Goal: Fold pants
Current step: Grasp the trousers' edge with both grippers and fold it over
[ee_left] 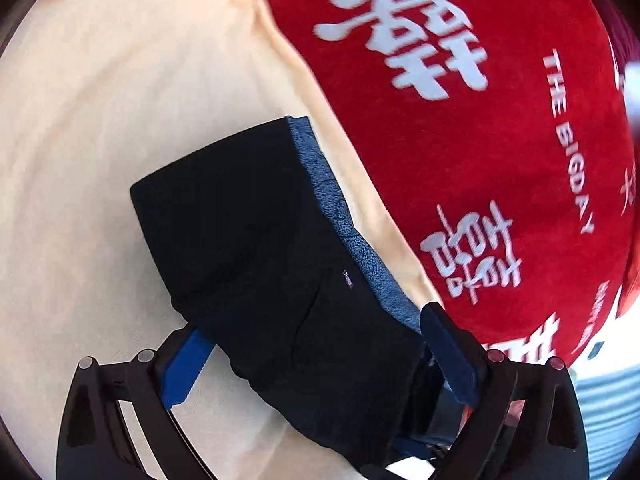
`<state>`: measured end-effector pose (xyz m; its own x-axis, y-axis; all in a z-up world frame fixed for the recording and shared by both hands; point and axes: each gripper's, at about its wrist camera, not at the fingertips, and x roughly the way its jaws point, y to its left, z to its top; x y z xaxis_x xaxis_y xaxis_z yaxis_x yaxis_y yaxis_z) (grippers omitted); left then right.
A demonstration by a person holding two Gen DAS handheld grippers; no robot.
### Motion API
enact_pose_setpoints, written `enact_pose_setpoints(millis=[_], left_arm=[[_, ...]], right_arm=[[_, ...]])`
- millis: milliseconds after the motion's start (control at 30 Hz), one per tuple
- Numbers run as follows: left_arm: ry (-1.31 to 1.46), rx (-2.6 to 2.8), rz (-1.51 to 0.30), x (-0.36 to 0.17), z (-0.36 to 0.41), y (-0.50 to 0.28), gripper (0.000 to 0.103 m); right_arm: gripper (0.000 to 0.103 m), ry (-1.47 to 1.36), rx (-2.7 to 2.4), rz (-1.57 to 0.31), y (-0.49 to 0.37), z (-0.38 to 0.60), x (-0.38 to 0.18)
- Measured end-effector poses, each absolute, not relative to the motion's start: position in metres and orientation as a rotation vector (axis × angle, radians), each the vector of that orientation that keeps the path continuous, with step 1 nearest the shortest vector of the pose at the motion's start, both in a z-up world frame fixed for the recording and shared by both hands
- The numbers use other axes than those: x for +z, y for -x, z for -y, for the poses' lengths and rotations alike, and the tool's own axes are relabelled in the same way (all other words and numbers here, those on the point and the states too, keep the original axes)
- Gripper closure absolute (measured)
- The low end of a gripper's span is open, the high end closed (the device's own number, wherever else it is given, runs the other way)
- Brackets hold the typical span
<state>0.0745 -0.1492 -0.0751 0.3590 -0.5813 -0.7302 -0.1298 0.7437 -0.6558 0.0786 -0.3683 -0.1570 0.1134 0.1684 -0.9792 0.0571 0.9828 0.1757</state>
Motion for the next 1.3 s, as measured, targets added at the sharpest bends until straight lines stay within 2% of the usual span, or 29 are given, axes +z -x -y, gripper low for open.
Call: enact_pose_setpoints(millis=[133,200,233,267,300,333,367,433,533,600,667,700,900,1200,1233,1267,1300], left_arm=[[0.678,-0.196,-1.288,-0.105,0.158,-0.086,0.005],[0.729,-0.161,-1.254,-0.104,0.155,-0.086,0.005],[0.708,-0.141,-1.254,-0.101,0.157,-0.086,0.010],[0.655,-0.110,-1.256,-0.098,0.161,-0.086,0.028],[0.604,-0.088,-1.263,-0.098,0.163,-0.086,0.040],[0.547,-0.064,-1.274,-0.098,0.166,-0.087,0.058],[0.493,-0.068,-1.271,-0.095,0.170,-0.086,0.062],[0.394,-0.082,-1.240,-0.086,0.178,-0.083,0.068],[0.089,-0.130,-1.133,-0.063,0.216,-0.068,0.068],[-0.071,-0.167,-1.067,-0.055,0.238,-0.055,0.068],[-0.166,-0.187,-1.035,-0.053,0.248,-0.045,0.068],[-0.202,-0.196,-1.022,-0.053,0.252,-0.041,0.068],[-0.309,-0.211,-0.977,-0.051,0.271,-0.036,0.068],[-0.355,-0.202,-0.964,-0.054,0.279,-0.034,0.068],[-0.360,-0.201,-0.963,-0.055,0.280,-0.034,0.068],[-0.366,-0.201,-0.963,-0.055,0.281,-0.034,0.068],[-0.373,-0.202,-0.969,-0.055,0.283,-0.035,0.068]], right_arm=[[0.011,-0.201,0.080,-1.462,-0.080,0.371,-0.155],[0.011,-0.215,0.090,-1.471,-0.081,0.374,-0.151],[0.013,-0.235,0.094,-1.473,-0.082,0.377,-0.146],[0.017,-0.259,0.100,-1.469,-0.082,0.381,-0.141],[0.021,-0.280,0.104,-1.465,-0.083,0.384,-0.135],[0.033,-0.296,0.110,-1.458,-0.086,0.388,-0.127],[0.050,-0.304,0.119,-1.449,-0.089,0.392,-0.119],[0.065,-0.298,0.153,-1.440,-0.102,0.395,-0.103],[0.065,-0.270,0.215,-1.419,-0.132,0.387,-0.079],[0.060,-0.262,0.248,-1.420,-0.157,0.380,-0.068],[0.025,-0.290,0.301,-1.455,-0.188,0.367,-0.063],[0.024,-0.307,0.327,-1.478,-0.200,0.359,-0.062],[0.023,-0.197,0.511,-1.591,-0.267,0.266,-0.062],[0.023,0.108,0.486,-1.819,-0.290,0.184,-0.127],[0.037,0.128,0.478,-1.822,-0.289,0.184,-0.132],[0.071,0.130,0.472,-1.816,-0.286,0.188,-0.133],[0.079,0.116,0.466,-1.801,-0.285,0.192,-0.131]])
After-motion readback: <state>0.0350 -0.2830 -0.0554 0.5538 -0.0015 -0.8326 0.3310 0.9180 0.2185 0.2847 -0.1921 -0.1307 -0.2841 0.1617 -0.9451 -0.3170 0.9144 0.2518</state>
